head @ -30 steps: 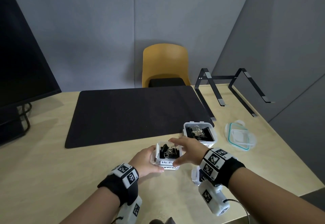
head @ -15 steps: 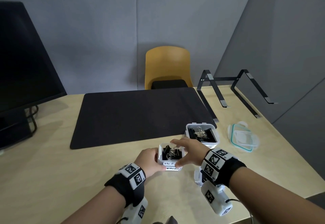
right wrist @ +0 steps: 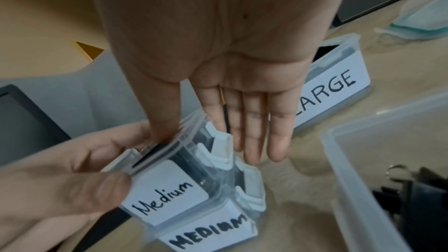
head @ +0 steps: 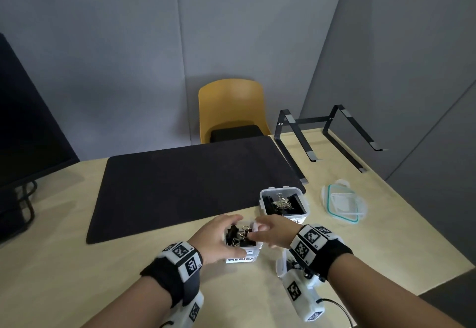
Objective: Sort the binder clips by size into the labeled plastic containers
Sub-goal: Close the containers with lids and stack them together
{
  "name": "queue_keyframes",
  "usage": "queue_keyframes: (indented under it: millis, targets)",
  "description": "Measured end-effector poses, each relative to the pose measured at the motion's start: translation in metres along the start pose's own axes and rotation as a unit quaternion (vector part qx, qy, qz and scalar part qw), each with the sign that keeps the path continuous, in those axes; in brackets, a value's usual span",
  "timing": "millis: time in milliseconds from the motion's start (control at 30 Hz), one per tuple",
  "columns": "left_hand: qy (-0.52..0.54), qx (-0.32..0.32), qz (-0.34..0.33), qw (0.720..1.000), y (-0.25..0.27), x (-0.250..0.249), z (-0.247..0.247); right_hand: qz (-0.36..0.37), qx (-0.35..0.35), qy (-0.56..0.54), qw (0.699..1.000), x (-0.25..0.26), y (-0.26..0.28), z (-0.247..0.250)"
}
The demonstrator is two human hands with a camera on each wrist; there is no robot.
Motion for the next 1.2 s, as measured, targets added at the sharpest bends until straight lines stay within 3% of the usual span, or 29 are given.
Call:
queue_keyframes:
  millis: [200, 367, 500, 933, 1200]
  targets:
    - [0.055, 0.002, 0.015, 0.998, -0.005, 0.009, -0.002, 0.021, -0.075, -0.098, 0.992, -0.011, -0.012, 0.010]
    - [0.070, 0.009, 0.020, 0.997, -0.006, 0.012, -0.005, -0.050, 0.007, -0.238, 0.970, -0.031, -0.033, -0.008]
    - [0.081, 0.003, 0.021, 0.996, -0.004, 0.012, -0.005, -0.040, 0.068, -0.357, 0.931, -0.029, -0.032, -0.021]
    - [0.089, 0.003, 0.019, 0.996, -0.001, 0.007, -0.005, -0.015, 0.010, -0.400, 0.917, -0.031, -0.033, -0.027]
    - [0.097, 0.005, 0.013, 0.995, -0.001, 0.007, -0.006, -0.041, -0.013, -0.246, 0.968, -0.031, -0.028, -0.018]
Point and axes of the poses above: each hand's wrist, its own y-axis away from the middle knuckle, its own z-axis out of the back of the hand, x = y × z, the point moved 4 cm from there along -y, towards the middle knuckle, and after that the axes turned 6 degrees about x, right-handed, at the moved point
